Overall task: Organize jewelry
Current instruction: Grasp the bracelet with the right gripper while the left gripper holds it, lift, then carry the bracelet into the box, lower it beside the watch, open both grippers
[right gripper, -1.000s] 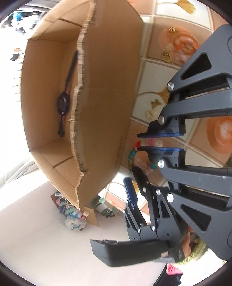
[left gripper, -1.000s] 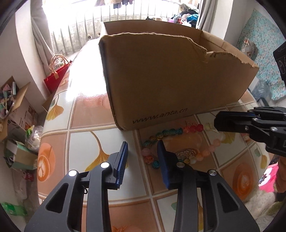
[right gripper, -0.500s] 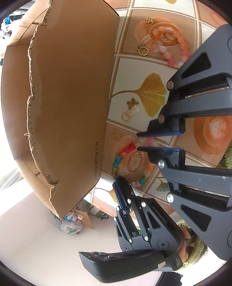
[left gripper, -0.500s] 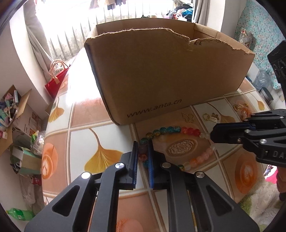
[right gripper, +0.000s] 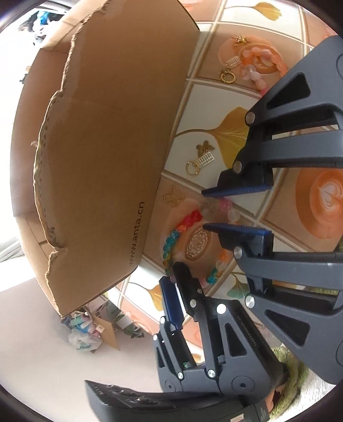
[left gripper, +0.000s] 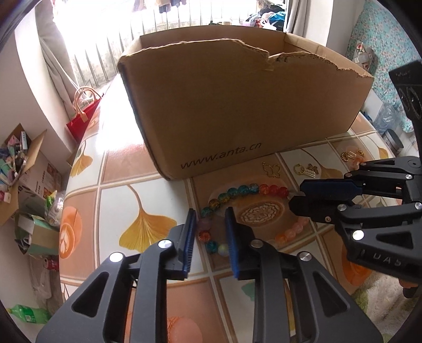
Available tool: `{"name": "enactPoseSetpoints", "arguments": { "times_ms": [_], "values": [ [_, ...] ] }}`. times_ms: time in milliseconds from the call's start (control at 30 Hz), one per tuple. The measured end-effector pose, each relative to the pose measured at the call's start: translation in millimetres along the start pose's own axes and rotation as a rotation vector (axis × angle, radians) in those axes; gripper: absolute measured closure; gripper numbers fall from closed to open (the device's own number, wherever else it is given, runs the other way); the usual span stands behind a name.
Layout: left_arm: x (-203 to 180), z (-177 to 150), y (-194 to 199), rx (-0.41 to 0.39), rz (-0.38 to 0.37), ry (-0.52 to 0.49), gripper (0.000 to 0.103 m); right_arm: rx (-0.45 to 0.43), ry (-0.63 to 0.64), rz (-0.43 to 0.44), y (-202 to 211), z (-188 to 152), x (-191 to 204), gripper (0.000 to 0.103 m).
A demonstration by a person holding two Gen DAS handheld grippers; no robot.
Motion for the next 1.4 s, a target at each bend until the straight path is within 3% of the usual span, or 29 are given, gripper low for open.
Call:
{"name": "enactPoseSetpoints", "arguments": {
  "times_ms": [133,233,500,800,967,1167,1267,1400],
  "values": [
    [-3.4,0.5,-3.1,-0.027,0.001,0.002,0.079,-0.016,0.003,-0.008,-1.8,0.7,0.1,0.095],
    [-6.3,1.3,-5.4,-0.04,0.019,-0.015,0.092,-0.027,-0.003,-0.004,-2.7,0.4,-0.2,0.095],
    [-0.9,-1.1,4.9,-0.03,-0.017,0.033,0.093,-0.083,-0.017,0.008,16.5,-2.9,-6.6,0.095],
    [2.6,11.1,58.1,-0.11,-0.084,0.047,0.093,-0.186,-0.018,0.03,58.3,6.8,-8.4,0.095],
    [-2.3,31.9,99.2,-0.201,-0.125,0.018,0.093,-0.279,0.025,0.025,95.5,25.1,-5.1,0.095],
    [-15.0,79.1,139.3,-0.354,-0.164,-0.041,0.093,-0.411,0.094,0.012,138.8,63.2,-17.3,0.095],
    [-22.9,107.2,139.3,-0.41,-0.143,-0.085,0.093,-0.438,0.124,-0.015,143.0,86.7,-33.8,0.095],
    [-26.5,143.8,102.9,-0.359,-0.128,-0.095,0.093,-0.373,0.101,0.041,113.3,124.7,-71.4,0.095]
  ]
}}
Point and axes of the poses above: each gripper's, at about its wrist camera, not at the fingertips, and y roughly against the way its jaws point, x to its left, z to its top, the point moved 1 cm from there along -y, roughly the way its jaws point, and after that the axes turned 14 degrees about y, right-handed, at the moved point
